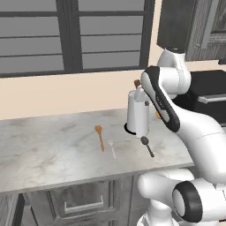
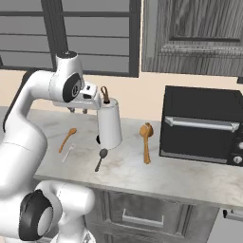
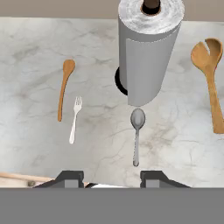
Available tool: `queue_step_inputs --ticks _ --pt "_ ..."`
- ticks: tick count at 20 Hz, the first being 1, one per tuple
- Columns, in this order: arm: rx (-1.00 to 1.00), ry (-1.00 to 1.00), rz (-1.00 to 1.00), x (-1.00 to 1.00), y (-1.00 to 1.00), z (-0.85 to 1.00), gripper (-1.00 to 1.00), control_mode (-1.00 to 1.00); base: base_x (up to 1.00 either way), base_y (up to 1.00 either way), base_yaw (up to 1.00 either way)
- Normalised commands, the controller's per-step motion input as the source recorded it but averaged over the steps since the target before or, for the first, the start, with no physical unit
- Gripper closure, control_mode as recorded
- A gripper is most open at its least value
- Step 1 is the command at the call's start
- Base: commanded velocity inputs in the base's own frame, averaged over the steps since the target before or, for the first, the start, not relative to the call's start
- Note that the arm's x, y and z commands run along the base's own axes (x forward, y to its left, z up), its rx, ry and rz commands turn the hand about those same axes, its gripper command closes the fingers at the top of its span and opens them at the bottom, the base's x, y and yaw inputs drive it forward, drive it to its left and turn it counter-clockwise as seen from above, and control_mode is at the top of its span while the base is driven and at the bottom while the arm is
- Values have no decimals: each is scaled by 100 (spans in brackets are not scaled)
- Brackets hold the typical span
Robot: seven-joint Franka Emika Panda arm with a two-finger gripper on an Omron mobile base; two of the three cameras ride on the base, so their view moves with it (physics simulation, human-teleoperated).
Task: Organize the utensils by type. Pick up the wooden spoons from the counter and place them in the open cabinet. Then pick up the metallic utensils from the counter and place them in the open drawer.
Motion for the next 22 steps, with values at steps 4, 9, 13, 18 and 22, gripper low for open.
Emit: queue_step_inputs --ticks 4,9,13,18,22 --pt "2 -3 0 -10 -12 -1 -100 -100 0 0 0" --pt "3 -9 0 -25 -35 -4 -100 -100 0 0 0" --pt "0 -10 0 -5 -34 -9 -100 -100 0 0 0" --pt "-7 -25 -1 -13 -31 -18 -100 -100 0 0 0" --pt "0 -18 0 -8 -41 -23 -100 -100 0 0 0"
